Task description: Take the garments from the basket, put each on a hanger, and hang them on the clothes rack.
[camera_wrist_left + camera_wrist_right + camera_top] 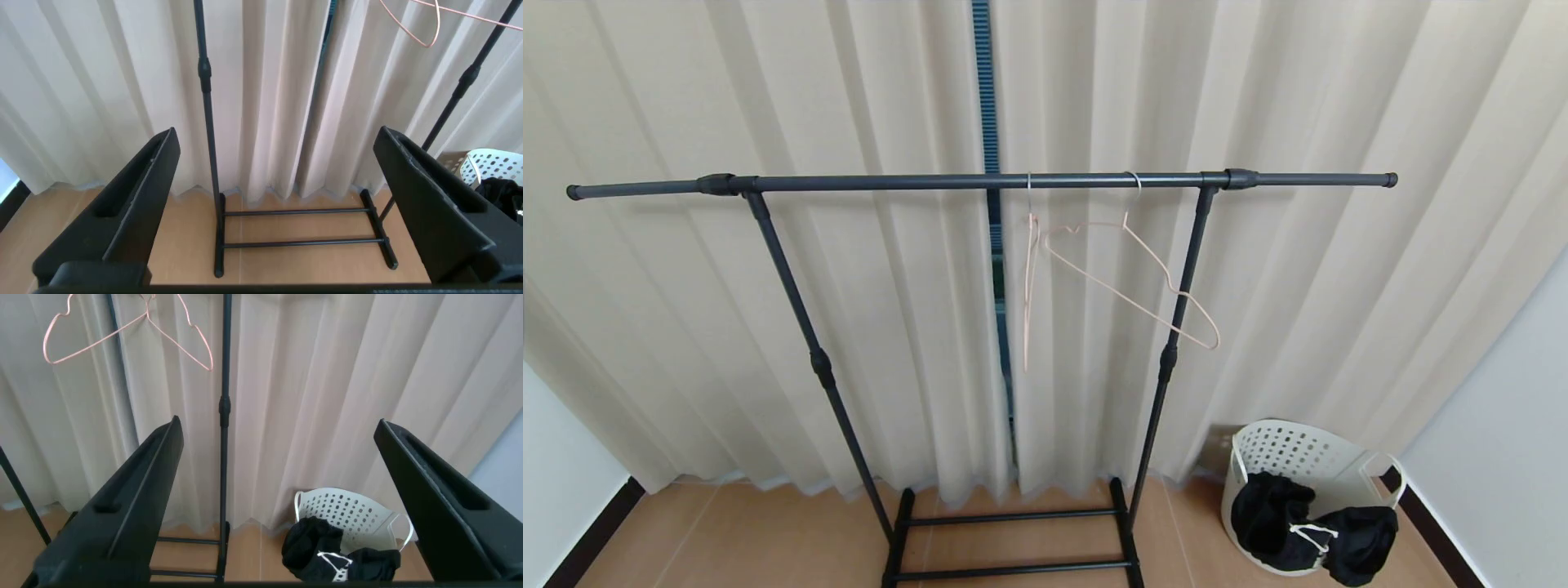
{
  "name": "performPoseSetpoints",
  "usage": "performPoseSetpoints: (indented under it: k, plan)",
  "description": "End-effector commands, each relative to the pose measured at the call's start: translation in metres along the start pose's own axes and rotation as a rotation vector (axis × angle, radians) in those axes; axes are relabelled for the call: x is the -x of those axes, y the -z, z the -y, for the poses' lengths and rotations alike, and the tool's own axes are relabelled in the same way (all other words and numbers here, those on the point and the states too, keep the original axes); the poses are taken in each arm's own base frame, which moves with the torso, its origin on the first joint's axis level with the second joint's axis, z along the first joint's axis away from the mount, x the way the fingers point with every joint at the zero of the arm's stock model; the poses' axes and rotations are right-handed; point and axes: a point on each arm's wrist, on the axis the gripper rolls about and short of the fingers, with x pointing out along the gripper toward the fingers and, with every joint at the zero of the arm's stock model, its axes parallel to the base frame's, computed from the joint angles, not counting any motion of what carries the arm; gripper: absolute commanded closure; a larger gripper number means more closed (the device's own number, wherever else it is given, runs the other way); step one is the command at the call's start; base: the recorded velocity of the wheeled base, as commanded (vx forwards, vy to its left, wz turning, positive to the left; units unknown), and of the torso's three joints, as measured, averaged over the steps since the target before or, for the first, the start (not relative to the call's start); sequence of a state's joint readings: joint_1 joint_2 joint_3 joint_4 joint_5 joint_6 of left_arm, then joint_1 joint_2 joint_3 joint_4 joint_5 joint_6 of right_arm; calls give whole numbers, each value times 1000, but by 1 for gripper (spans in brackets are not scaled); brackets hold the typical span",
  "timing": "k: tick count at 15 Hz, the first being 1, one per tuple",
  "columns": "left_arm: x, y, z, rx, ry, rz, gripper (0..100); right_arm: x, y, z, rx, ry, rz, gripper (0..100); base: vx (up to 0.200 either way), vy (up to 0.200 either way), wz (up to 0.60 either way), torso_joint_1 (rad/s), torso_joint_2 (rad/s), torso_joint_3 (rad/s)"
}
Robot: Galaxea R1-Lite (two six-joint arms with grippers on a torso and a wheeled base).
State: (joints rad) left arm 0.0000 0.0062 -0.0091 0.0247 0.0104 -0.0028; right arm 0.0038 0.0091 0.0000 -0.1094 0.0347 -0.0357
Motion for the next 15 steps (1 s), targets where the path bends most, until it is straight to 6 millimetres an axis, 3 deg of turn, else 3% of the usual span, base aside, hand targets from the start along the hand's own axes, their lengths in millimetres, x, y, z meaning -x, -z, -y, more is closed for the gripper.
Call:
performPoseSetpoints:
  k: [1,15]
  plan:
    - [0,0,0,0,0,-1,0,0,0,0,1,-1,0,0,0,0,0,0,0,0]
    - [0,0,0,-1,7,-1,0,0,0,0,9,-5,-2,0,0,0,0,0,0,0]
